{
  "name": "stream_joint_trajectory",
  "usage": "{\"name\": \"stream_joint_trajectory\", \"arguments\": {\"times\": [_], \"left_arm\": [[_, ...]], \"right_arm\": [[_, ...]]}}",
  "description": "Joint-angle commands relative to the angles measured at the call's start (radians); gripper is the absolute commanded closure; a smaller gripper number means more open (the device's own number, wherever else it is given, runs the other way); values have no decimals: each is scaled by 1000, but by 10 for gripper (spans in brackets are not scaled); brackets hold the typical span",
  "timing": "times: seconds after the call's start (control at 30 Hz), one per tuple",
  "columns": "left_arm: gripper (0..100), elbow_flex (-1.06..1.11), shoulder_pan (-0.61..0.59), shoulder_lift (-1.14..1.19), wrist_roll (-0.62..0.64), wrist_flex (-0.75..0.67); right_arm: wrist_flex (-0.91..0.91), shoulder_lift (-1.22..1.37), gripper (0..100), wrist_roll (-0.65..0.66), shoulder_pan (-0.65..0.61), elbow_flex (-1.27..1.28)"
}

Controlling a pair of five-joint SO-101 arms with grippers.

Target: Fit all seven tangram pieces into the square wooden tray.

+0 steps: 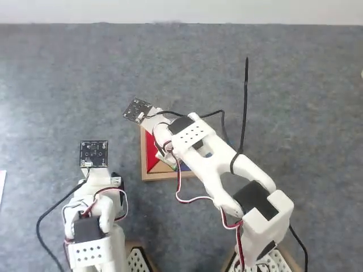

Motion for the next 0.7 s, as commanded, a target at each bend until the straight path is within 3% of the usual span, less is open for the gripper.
{"name": "stream_joint_trajectory", "arguments": {"times": [0.0,0.23,0.43,0.67], "left_arm": [[920,-12,5,-20,0,5],[920,-12,5,-20,0,5],[920,-12,5,-20,0,5],[920,-12,5,-20,0,5]], "right_arm": [[39,-148,992,3,7,2],[-31,-331,992,9,119,167],[47,-351,992,25,361,114],[88,-165,981,160,375,72]]}}
